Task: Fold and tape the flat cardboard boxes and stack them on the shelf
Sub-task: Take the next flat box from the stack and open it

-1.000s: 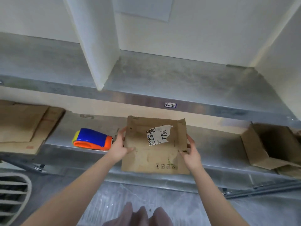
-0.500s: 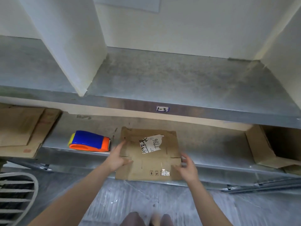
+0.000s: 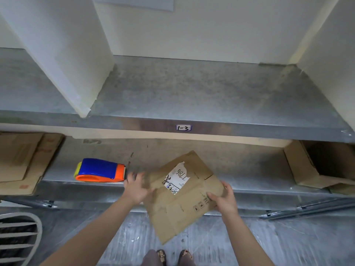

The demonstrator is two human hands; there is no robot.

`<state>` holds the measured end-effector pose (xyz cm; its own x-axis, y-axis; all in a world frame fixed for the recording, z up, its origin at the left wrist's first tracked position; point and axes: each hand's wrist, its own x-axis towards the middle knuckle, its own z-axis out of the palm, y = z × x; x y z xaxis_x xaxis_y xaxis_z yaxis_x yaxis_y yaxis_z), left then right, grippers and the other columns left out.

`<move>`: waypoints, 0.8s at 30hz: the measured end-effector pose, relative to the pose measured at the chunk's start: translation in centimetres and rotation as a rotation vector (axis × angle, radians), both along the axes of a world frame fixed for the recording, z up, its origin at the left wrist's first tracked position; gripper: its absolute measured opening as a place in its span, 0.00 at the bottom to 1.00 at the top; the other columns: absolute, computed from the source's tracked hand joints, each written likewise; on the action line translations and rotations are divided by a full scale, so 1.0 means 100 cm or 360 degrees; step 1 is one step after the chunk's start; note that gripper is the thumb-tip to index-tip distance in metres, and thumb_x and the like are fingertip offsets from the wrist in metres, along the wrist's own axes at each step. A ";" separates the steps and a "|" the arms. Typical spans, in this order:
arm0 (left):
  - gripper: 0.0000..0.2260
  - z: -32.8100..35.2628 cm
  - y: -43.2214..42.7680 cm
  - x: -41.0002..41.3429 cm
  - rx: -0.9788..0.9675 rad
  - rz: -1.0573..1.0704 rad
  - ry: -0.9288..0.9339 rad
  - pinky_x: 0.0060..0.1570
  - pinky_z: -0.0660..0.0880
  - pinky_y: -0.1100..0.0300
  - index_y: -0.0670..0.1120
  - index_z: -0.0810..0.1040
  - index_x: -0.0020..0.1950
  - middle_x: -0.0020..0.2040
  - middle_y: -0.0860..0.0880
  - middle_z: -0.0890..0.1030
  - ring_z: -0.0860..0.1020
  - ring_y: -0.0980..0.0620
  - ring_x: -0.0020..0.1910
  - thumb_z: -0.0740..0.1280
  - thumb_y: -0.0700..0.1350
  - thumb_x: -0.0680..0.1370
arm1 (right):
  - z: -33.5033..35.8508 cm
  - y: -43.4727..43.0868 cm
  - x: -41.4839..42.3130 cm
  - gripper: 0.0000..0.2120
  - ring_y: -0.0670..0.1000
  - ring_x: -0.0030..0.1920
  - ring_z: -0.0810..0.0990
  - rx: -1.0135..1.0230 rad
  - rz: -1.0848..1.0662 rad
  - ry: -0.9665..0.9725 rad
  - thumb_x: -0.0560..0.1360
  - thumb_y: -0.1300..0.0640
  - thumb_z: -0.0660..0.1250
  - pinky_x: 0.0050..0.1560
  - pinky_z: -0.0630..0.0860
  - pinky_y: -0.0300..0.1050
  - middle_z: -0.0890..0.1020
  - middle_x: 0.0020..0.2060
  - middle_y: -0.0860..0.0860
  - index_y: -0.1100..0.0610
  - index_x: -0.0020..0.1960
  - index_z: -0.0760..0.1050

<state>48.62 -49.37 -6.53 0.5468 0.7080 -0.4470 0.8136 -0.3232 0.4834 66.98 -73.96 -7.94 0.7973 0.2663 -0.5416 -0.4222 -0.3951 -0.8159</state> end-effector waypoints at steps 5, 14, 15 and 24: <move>0.40 0.003 0.014 0.019 0.0069 -0.0298 0.0090 0.70 0.53 0.57 0.48 0.56 0.77 0.75 0.44 0.60 0.57 0.45 0.75 0.72 0.57 0.73 | 0.009 0.005 0.016 0.53 0.52 0.56 0.80 0.0226 0.0012 0.0102 0.64 0.74 0.76 0.54 0.79 0.53 0.77 0.60 0.53 0.47 0.78 0.53; 0.38 0.006 0.023 0.038 -0.0084 -0.0217 -0.0022 0.64 0.64 0.55 0.53 0.58 0.76 0.71 0.44 0.66 0.66 0.43 0.69 0.75 0.50 0.71 | 0.011 0.033 0.013 0.43 0.52 0.63 0.77 0.0077 0.0349 -0.0159 0.69 0.74 0.71 0.61 0.77 0.58 0.71 0.68 0.51 0.53 0.76 0.55; 0.39 0.006 0.024 0.038 -0.0190 -0.0167 -0.0092 0.64 0.66 0.55 0.54 0.58 0.76 0.71 0.44 0.67 0.67 0.44 0.68 0.76 0.50 0.70 | 0.012 0.036 0.013 0.45 0.53 0.63 0.77 0.0054 0.0347 -0.0194 0.68 0.73 0.73 0.61 0.77 0.55 0.71 0.68 0.50 0.54 0.77 0.56; 0.41 0.016 0.029 0.028 -0.0699 -0.0115 -0.0397 0.60 0.72 0.58 0.58 0.55 0.76 0.69 0.51 0.71 0.70 0.50 0.67 0.76 0.46 0.72 | 0.021 0.045 0.026 0.40 0.44 0.58 0.79 0.0165 0.0458 -0.0151 0.67 0.71 0.75 0.59 0.79 0.49 0.77 0.60 0.43 0.39 0.67 0.67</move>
